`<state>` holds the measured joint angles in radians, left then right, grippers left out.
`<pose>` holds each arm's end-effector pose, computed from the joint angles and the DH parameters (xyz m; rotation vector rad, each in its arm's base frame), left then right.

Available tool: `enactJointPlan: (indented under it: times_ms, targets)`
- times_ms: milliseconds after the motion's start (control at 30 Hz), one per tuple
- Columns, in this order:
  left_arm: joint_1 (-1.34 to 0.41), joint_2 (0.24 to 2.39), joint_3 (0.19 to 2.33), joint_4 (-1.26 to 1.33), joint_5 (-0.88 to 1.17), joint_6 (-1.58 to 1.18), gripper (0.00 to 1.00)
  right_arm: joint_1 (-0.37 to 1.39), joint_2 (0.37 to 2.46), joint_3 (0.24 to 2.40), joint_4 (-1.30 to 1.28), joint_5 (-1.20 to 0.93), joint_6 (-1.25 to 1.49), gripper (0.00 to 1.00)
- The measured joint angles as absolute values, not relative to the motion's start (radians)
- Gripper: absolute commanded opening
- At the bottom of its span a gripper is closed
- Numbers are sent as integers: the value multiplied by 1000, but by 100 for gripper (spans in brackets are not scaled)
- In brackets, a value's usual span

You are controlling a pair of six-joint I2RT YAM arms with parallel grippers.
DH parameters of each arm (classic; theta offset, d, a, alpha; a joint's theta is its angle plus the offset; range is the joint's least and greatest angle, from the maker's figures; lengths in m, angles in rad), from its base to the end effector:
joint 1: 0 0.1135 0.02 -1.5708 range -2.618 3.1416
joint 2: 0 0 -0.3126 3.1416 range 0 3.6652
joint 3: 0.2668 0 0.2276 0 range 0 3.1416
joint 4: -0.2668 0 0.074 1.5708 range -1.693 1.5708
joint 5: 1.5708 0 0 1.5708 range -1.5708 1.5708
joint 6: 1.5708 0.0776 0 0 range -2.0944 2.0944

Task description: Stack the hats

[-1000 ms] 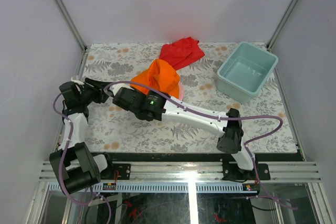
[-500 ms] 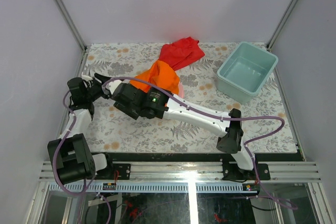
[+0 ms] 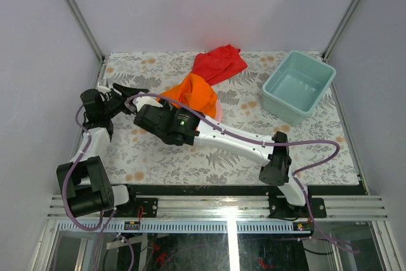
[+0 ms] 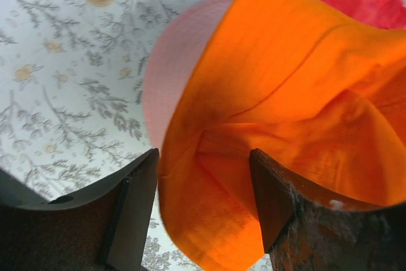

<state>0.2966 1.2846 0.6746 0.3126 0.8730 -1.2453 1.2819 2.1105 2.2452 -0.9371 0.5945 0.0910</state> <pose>0.2703 0.0204 0.3005 -0.8590 1.8304 -1.4388 0.1802 0.4537 0.3712 -1.0049 1.9674 0.0423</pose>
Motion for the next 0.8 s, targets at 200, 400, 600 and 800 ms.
enactJointPlan:
  times_ms: [200,400,600,800]
  targets:
    - [274,1288,690,321,873,-1246,48,1285,2110,2208,-917,692,90,67]
    - [269,1301,690,332,877,-1261,50,1295,2094,2203,-877,693,79,68]
    - [262,1307,696,367,884,-1284,51,1300,2053,2204,-865,678,75,70]
    - [250,1307,712,384,900,-1300,53,1303,2045,2212,-864,658,77,72]
